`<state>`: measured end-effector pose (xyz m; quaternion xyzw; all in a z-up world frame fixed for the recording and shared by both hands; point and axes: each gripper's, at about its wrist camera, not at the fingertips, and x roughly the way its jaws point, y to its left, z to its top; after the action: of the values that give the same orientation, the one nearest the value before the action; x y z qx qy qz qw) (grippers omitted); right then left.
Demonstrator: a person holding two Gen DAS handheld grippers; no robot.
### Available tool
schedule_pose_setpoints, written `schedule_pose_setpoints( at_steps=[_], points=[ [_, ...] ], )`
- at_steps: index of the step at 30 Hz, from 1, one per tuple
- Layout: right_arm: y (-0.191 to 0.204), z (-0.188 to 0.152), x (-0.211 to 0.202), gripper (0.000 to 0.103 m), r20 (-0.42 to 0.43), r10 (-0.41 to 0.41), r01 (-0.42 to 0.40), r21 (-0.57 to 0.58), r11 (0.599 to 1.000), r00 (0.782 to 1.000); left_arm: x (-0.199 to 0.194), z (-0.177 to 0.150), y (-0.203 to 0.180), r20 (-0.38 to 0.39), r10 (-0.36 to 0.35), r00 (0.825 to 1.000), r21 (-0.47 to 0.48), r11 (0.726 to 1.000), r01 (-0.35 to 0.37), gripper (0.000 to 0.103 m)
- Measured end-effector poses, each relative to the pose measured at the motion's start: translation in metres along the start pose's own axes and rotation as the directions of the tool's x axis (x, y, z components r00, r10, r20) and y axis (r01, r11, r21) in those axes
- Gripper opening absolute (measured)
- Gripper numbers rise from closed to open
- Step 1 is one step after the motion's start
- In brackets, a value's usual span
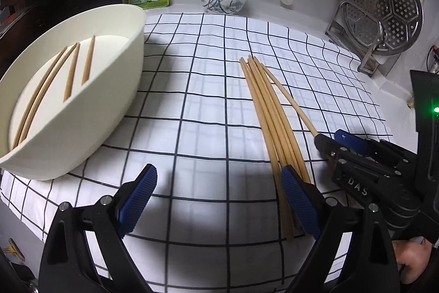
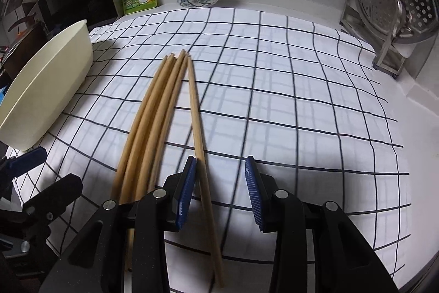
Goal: Organize utensils
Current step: 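Close the right gripper on a chopstick while the left gripper closes on another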
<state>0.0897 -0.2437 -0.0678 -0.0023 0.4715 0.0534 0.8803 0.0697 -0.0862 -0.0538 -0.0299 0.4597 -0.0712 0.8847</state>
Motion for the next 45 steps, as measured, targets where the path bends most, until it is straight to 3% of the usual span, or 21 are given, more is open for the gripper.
schedule_pose_setpoints(
  at_steps=[9,23,34,36,39,41,42,43,44,45],
  points=[
    [-0.028,-0.002,-0.002,0.036,0.007,0.004,-0.004,0.059,0.998,1.000,0.025,0.005,-0.008,-0.032,0.032,0.999,-0.005,0.999,-0.032,0.090],
    [-0.025,-0.001,-0.001,0.036,0.006,0.017,-0.018,0.049,0.999,1.000,0.037,0.008,-0.019,-0.024,0.096,0.995,0.066,0.993,-0.095,0.085],
    [-0.017,0.003,0.005,0.036,0.018,-0.033,0.033,-0.001,0.999,0.999,0.044,0.019,-0.016,-0.016,0.101,0.995,0.027,0.995,-0.101,0.085],
    [-0.011,0.001,0.005,0.035,0.025,-0.040,0.041,-0.040,0.998,0.999,0.045,0.021,-0.018,-0.012,0.103,0.995,0.028,0.994,-0.102,0.080],
    [-0.006,0.001,0.005,0.025,0.025,-0.021,0.023,-0.062,0.998,0.999,0.044,0.022,-0.022,0.000,0.096,0.995,0.038,0.995,-0.096,0.056],
    [-0.004,0.000,0.004,0.014,0.028,-0.013,0.015,-0.071,0.997,1.000,0.041,0.023,-0.023,0.001,0.078,0.997,0.037,0.996,-0.078,0.032],
    [-0.003,0.000,0.004,0.009,0.027,-0.013,0.015,-0.075,0.997,1.000,0.040,0.022,-0.024,-0.001,0.066,0.998,0.036,0.997,-0.066,0.027],
    [-0.003,0.000,0.004,0.008,0.027,-0.012,0.014,-0.075,0.997,1.000,0.040,0.022,-0.024,-0.005,0.054,0.999,0.036,0.998,-0.054,0.014],
    [-0.003,-0.001,0.004,0.007,0.027,-0.010,0.012,-0.072,0.997,1.000,0.040,0.022,-0.023,-0.010,0.043,0.999,0.034,0.999,-0.042,0.007],
    [-0.004,-0.001,0.003,0.007,0.027,-0.002,0.004,-0.064,0.998,1.000,0.040,0.022,-0.023,-0.014,0.033,0.999,0.032,0.999,-0.033,0.007]
  ],
)
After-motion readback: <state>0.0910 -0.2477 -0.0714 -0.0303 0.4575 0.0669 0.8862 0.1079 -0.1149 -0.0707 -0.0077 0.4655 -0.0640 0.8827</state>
